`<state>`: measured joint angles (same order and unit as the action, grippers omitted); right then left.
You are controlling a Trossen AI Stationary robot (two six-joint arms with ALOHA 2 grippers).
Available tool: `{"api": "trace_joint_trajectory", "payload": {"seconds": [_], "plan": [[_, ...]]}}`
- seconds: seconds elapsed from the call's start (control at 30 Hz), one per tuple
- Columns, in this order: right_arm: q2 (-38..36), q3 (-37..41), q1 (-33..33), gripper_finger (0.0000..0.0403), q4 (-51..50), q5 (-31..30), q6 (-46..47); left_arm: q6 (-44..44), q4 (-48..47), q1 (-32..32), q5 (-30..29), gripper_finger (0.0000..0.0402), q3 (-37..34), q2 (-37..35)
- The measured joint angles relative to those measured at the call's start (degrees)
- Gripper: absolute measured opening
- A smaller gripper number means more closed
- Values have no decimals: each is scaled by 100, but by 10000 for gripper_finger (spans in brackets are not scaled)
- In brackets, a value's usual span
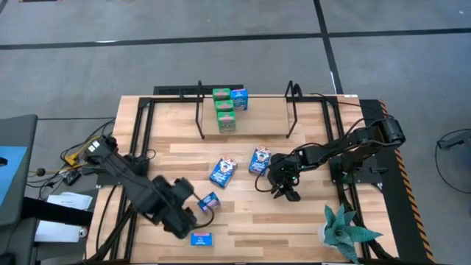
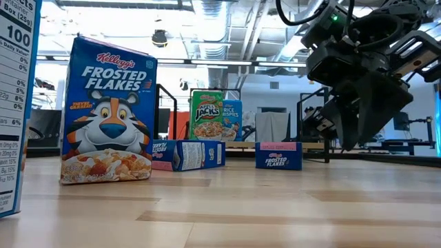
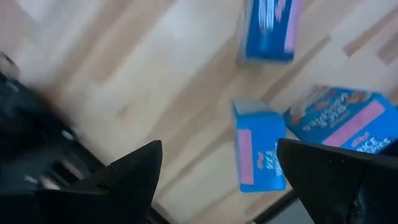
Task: Stack cereal on shelf
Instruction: Put the left light blue cereal box on the shelf aligned with the other light blue cereal box
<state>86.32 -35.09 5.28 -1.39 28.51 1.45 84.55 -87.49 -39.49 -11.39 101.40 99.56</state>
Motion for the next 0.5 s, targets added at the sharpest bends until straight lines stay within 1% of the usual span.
{"api": "trace_joint_trajectory", "payload": {"seconds": [0.1, 0.23, 0.33, 0.43, 0.5], "plan": [[0, 0, 0, 136, 31, 0, 0, 399, 384, -155, 201, 306, -361, 1], [0, 0, 0, 136, 35, 0, 0, 810, 847, -209, 299, 306, -688, 1], [0, 0, 0, 136, 29, 0, 0, 843, 1135, -211, 402, 306, -824, 12], [0, 0, 0, 136, 0, 9, 0, 842, 1104, -207, 373, 306, -851, 94], [0, 0, 10, 136, -21, 21, 0, 780, 1158, -187, 457, 306, -865, 153]]}}
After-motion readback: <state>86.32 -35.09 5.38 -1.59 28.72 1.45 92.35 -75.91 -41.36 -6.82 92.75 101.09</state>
